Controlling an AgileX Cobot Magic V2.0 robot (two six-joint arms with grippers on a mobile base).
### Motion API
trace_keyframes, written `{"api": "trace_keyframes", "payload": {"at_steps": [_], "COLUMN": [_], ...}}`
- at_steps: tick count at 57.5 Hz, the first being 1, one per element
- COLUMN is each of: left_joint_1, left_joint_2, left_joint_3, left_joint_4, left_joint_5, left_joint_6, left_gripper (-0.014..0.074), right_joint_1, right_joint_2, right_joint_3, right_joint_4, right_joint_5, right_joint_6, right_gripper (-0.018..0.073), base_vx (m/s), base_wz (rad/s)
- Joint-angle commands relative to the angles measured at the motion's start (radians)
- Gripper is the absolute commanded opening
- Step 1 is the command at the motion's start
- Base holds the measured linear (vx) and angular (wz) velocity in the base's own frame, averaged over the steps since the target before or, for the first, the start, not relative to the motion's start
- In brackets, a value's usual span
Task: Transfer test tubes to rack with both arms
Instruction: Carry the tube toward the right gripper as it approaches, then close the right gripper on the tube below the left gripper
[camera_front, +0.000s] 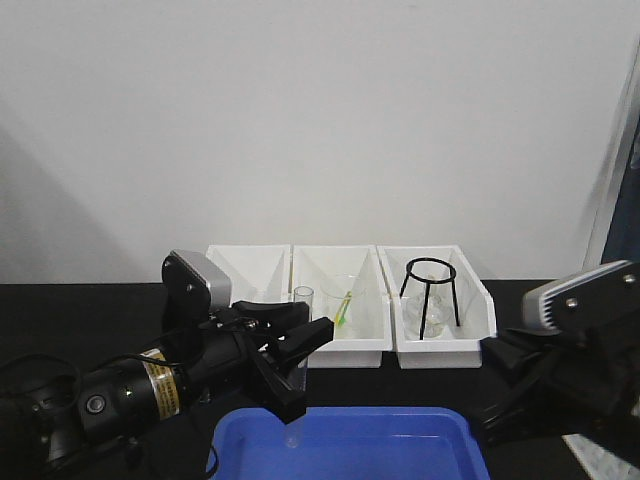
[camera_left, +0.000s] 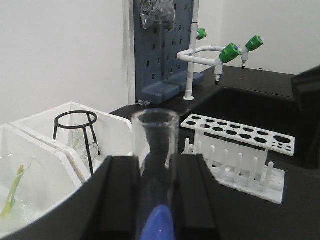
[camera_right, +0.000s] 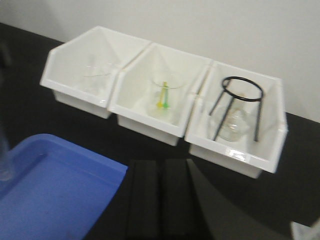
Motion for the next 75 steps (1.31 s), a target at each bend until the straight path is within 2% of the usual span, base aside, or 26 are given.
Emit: {"api": "trace_keyframes", "payload": {"at_steps": [1,11,25,37,46,51,61,67,75], "left_joint_1": [-0.01,-0.01,-0.01,-0.01,-0.029,-0.037,-0.039,-0.039,-0.039], "left_joint_2": [-0.039,-0.039,-0.039,-0.039,-0.039,-0.039,-0.039,-0.039,-0.039], "left_joint_3": [-0.045,-0.045,-0.045,-0.045,-0.045,-0.045,-0.045,-0.045,-0.045], "left_joint_4": [-0.042,-0.042,-0.041,-0.033,-0.028,0.003,0.019,0.019,-0.009], "left_joint_5": [-0.057,-0.07,-0.112,-0.152,-0.154,-0.152,-0.148,-0.14,-0.122], "left_joint_6": [-0.014,-0.016,-0.142,-0.145,-0.146,-0.145,-0.14,-0.106,-0.057], "left_gripper": [-0.0017,-0.0017,-0.0017,-0.0017,-0.0017,-0.0017,-0.0017,-0.0017,-0.0017], "right_joint_1": [0.076,0.206,0.286,0.287,0.287,0.287,0.287,0.287,0.287], "right_joint_2": [0.024,0.122,0.244,0.284,0.284,0.284,0.284,0.284,0.284], "right_joint_3": [-0.033,-0.033,-0.033,-0.033,-0.033,-0.033,-0.033,-0.033,-0.033], "right_joint_4": [0.001,0.001,0.0,0.0,-0.001,-0.001,-0.009,-0.014,-0.066], "right_joint_5": [-0.138,-0.247,-0.324,-0.351,-0.424,-0.446,-0.448,-0.448,-0.449], "right_joint_6": [-0.01,-0.009,0.007,0.08,0.083,0.092,0.173,0.195,0.231], "right_gripper": [-0.0004,-0.0004,0.0,0.0068,0.0179,0.0258,0.0391,0.0421,0.0423], "base_vx": [0.0,0.0,0.0,0.0,0.0,0.0,0.0,0.0,0.0], "base_wz": [0.0,0.0,0.0,0.0,0.0,0.0,0.0,0.0,0.0]}}
